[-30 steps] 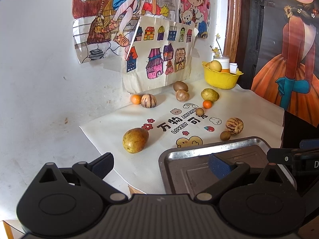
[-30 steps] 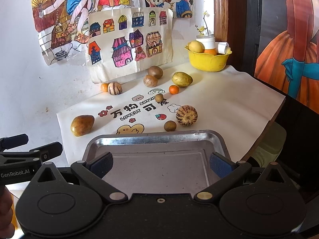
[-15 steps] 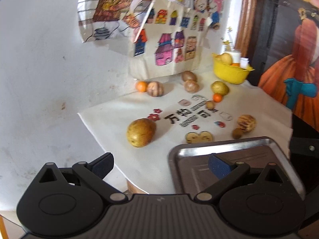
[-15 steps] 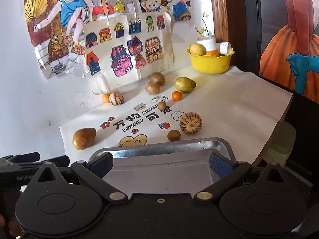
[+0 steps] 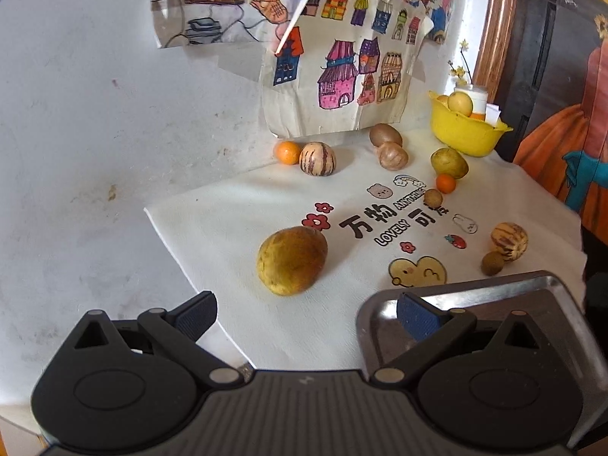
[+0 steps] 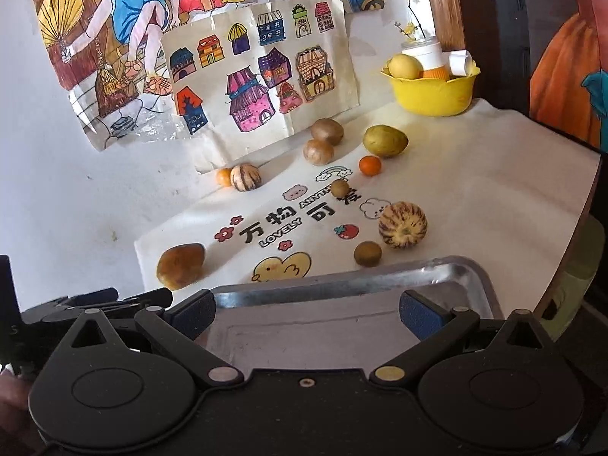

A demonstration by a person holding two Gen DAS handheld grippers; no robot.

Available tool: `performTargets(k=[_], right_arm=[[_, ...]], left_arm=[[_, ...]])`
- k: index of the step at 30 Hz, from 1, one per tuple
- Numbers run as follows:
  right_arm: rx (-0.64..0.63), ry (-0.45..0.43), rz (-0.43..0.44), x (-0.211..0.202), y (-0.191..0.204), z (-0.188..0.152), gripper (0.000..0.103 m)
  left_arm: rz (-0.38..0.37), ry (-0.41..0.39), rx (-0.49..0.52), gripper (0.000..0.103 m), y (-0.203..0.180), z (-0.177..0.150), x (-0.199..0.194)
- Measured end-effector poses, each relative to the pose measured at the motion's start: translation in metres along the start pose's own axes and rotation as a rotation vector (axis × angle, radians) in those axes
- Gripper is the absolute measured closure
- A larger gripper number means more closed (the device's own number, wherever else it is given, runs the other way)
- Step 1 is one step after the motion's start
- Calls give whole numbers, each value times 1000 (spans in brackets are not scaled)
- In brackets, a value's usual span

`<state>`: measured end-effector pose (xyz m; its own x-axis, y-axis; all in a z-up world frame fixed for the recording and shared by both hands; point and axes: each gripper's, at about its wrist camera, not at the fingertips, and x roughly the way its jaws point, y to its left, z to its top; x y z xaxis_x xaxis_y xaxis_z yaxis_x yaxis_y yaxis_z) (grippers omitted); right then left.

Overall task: Organize fruits
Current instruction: 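Reach and grasp the large yellow mango with the left gripper while the right tool approaches a small brown kiwi, then close the right gripper on the small brown kiwi while the left gripper holds the mango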

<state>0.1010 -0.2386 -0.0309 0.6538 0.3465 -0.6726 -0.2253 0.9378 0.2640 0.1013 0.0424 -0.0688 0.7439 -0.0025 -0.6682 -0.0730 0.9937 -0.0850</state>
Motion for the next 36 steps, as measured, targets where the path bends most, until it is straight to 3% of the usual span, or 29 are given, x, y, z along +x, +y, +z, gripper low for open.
performTargets(k=[4, 17, 20, 22, 24, 27, 30, 36], right_arm=[[-36, 14, -14, 10, 3, 5, 0], [-39, 63, -16, 59, -2, 25, 0], [-34, 78, -16, 71, -3, 28, 0], [-31, 86, -18, 77, -4, 28, 0], [-27, 94, -18, 84, -5, 29, 0], [-29, 105, -16, 92, -5, 30, 0], [-35, 123, -18, 101, -4, 32, 0], [-33, 160, -7, 122, -1, 37, 0]], left_arm=[[35, -17, 38, 0, 1, 6, 19], [40, -6, 94, 1, -1, 23, 76], [34, 10, 100, 7, 0, 24, 86], [27, 26, 105, 21, 0, 23, 92], [19, 46, 102, 29, 1, 21, 97], [14, 37, 107, 29, 1, 20, 97], [1, 33, 104, 40, 0, 21, 96], [-16, 31, 93, 43, 4, 25, 98]])
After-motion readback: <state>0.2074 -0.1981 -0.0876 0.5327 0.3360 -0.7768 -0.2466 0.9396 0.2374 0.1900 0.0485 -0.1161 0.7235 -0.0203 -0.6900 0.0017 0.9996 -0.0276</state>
